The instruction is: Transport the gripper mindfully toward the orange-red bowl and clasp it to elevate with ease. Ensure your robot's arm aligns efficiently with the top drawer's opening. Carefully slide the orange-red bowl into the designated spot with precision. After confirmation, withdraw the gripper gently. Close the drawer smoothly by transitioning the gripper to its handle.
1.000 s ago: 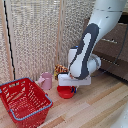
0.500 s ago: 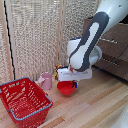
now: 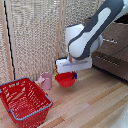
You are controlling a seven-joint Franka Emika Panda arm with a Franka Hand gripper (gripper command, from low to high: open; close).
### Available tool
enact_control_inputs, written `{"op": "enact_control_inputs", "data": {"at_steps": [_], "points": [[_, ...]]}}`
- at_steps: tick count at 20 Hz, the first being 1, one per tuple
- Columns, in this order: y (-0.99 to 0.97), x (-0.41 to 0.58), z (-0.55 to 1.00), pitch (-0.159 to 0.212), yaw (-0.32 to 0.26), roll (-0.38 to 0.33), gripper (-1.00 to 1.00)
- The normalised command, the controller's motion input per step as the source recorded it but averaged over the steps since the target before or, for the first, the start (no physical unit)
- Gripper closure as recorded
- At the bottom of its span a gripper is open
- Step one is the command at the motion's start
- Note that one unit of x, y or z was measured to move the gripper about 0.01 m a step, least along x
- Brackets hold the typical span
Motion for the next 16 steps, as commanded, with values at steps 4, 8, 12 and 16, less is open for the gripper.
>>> {"op": "enact_control_inputs", "data": {"at_steps": [4, 8, 12, 16], "points": [[0.0, 0.489, 0.91, 0.084, 0.009, -0.028, 1.0], [0.0, 0.582, 0.9, 0.071, 0.012, -0.045, 1.0], [0.0, 0.588, 0.87, 0.066, 0.024, -0.043, 1.0], [0.0, 0.529, 0.8, 0.05, 0.031, -0.077, 1.0]]}}
